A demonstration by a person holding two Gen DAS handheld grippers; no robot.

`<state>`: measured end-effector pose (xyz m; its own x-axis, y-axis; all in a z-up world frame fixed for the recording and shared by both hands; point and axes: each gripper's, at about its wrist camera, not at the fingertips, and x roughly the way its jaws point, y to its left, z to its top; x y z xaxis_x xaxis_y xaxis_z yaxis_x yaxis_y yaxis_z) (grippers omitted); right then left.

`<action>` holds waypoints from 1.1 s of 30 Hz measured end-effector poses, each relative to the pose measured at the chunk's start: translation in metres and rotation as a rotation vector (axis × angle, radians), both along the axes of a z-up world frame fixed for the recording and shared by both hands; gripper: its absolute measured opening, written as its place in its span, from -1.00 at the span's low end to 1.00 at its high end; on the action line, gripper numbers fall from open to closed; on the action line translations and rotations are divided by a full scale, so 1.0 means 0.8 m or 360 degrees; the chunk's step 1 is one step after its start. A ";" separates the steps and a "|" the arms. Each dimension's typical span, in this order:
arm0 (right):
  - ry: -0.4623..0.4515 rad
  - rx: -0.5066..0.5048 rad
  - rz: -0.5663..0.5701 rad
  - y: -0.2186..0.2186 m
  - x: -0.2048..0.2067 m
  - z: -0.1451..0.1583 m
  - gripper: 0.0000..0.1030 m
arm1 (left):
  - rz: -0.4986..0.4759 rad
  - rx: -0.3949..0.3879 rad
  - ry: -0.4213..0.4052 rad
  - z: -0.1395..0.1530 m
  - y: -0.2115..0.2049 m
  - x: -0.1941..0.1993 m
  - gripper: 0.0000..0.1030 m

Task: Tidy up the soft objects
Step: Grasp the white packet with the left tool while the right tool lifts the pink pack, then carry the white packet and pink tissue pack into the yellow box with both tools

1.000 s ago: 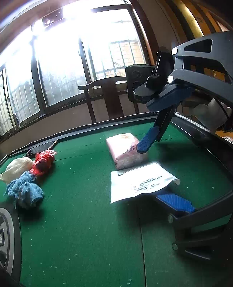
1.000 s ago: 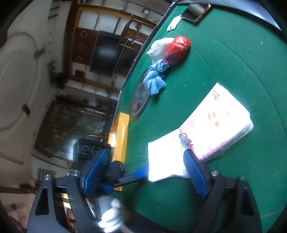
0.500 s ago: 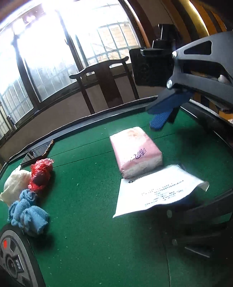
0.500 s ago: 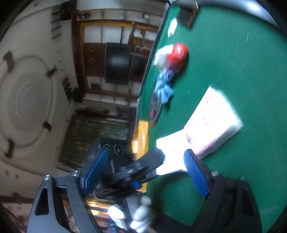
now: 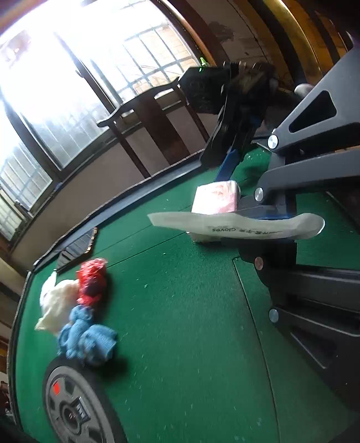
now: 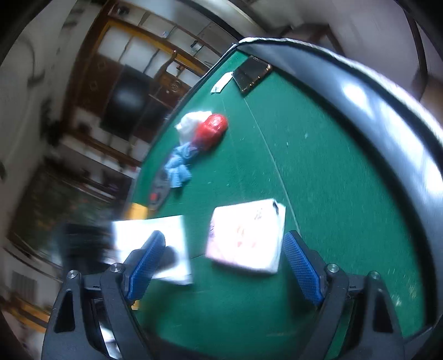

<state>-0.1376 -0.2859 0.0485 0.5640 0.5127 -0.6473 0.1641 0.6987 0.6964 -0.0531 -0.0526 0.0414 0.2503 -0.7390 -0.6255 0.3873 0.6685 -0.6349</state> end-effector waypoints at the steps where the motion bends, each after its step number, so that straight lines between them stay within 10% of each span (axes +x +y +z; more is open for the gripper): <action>1: -0.0007 -0.0084 0.0020 0.004 0.004 0.002 0.64 | 0.0019 -0.0021 -0.0018 0.005 0.012 -0.005 -0.88; 10: -0.0108 -0.1148 0.0841 0.089 0.044 0.014 0.64 | 0.0261 -0.0113 -0.0092 0.030 0.155 -0.060 -0.88; 22: -0.0062 -0.1274 0.1024 0.120 0.054 -0.001 0.68 | 0.0989 0.0128 -0.0147 0.038 0.399 -0.118 -0.88; 33: -0.0017 -0.1263 0.1046 0.156 0.042 -0.004 0.50 | 0.1342 0.0435 -0.0021 -0.002 0.468 -0.114 -0.87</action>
